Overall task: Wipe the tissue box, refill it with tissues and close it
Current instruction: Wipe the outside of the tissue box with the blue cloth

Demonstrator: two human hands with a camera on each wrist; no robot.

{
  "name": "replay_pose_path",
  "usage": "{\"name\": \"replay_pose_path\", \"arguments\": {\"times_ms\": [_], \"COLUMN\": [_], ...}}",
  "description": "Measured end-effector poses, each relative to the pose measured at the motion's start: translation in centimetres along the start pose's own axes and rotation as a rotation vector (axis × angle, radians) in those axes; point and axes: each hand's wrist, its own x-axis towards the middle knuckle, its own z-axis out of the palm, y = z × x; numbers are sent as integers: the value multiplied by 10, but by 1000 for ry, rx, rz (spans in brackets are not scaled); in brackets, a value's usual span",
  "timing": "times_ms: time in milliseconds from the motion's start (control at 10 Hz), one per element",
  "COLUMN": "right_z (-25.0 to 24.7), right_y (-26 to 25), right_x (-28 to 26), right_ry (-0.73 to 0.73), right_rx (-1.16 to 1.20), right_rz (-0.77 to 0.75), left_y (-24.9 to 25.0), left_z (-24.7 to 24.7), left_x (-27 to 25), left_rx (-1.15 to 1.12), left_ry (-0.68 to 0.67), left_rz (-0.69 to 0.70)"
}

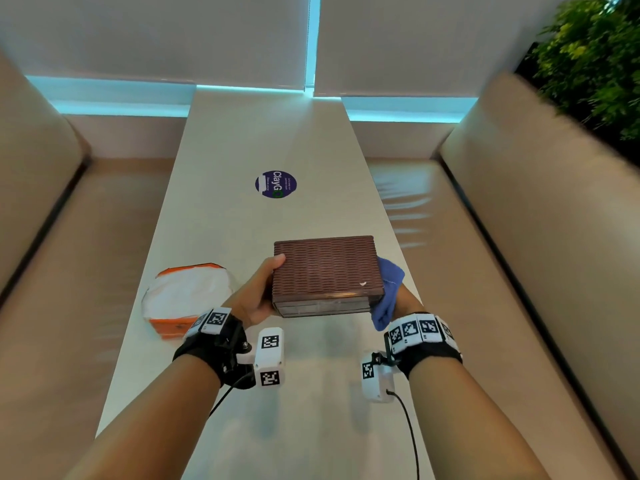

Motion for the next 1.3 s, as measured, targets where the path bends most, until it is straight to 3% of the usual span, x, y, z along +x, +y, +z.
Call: {"name": "replay_pose_path", "arguments": {"times_ms": [100, 200, 300, 400, 600, 700, 800, 900, 1000, 1100, 1200, 1300], "right_z": [-14, -5, 5, 13, 40, 57, 64, 49, 29, 26, 35, 29], "right_y": [23, 8, -2, 9, 17, 27, 34, 29, 10, 2, 16, 23], "right_x": [-41, -31, -36, -55, -61, -66, -68, -65, -55, -55, -60, -51], "right_ry": [-300, -152, 41, 202, 342, 438, 447, 301, 62, -47, 155, 26], "right_rx": [141, 49, -237, -280, -449, -676, -859, -778, -498, -356, -464, -305], "right_rz": [-496, -733, -887, -937, -908, -1011, -1235, -1185, -878, -781, -963, -953], "left_y": [1, 1, -2, -3, -11, -13, -18, -22, -25, -27, -24, -25], "left_z": [-2, 7, 21, 31, 28, 30, 30, 29, 29, 32, 33, 28], "left_x": [0, 6, 9, 6, 10, 6, 6, 6, 7, 7, 5, 7], "left_rx": [-99, 75, 299, 338, 283, 261, 247, 238, 198, 208, 204, 250], "left_ry": [9, 153, 205, 127, 70, 118, 165, 182, 196, 186, 186, 152], "left_rz": [32, 141, 180, 75, -32, 10, 53, 82, 85, 100, 121, 124]}}
